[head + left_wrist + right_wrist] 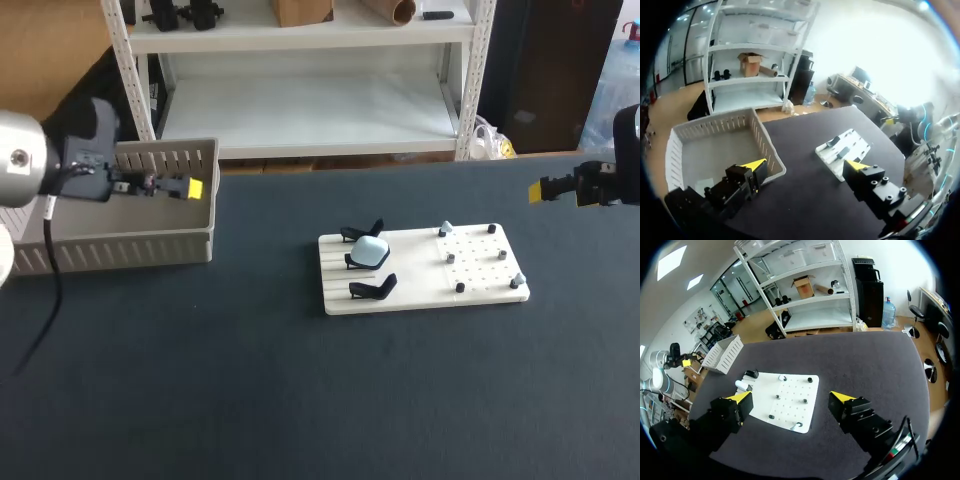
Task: Pick up each earbud case from the left stands, insert the matching earbuds, close the lid, and place the case in the box.
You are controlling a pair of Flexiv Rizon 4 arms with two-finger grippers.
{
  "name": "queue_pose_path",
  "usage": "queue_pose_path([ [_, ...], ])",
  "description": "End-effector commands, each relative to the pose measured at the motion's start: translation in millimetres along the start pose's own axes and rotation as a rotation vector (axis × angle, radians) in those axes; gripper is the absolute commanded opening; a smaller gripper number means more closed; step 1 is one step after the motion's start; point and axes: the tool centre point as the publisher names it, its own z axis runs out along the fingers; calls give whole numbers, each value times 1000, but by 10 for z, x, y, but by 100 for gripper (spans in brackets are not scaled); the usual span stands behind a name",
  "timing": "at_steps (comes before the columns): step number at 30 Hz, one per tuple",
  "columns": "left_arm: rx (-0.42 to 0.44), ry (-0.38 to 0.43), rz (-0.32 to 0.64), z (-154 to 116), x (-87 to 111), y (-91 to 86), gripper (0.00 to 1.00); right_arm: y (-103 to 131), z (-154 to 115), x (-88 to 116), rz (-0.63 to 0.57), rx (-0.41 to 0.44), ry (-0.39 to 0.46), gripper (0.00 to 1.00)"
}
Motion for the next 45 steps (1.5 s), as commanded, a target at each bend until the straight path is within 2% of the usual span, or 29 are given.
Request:
queue_pose_path([
  [1, 102, -33, 247, 104, -72, -71, 100, -9, 3, -2, -1, -5, 1, 100],
  [7, 172, 6, 494, 328, -156, -299, 100, -9, 3, -2, -1, -5, 1, 100],
  [15, 288, 15, 652, 625, -133, -424, 100, -9, 3, -2, -1, -5, 1, 100],
  [21, 438, 7, 696, 889, -61, -505, 100, -9, 3, -2, -1, -5, 1, 100],
  [24, 477, 12, 719, 997, -38, -548, 100, -9, 3, -2, -1, -5, 1, 100],
  [35, 532, 29, 745, 1377, 83, -739, 100, -9, 3, -2, -1, -5, 1, 100],
  [39, 504, 9, 769, 1530, 164, -786, 100, -9, 3, -2, -1, -5, 1, 100],
  [45, 500, 15, 744, 1707, 313, -837, 100, -9, 3, -2, -1, -5, 1, 100],
])
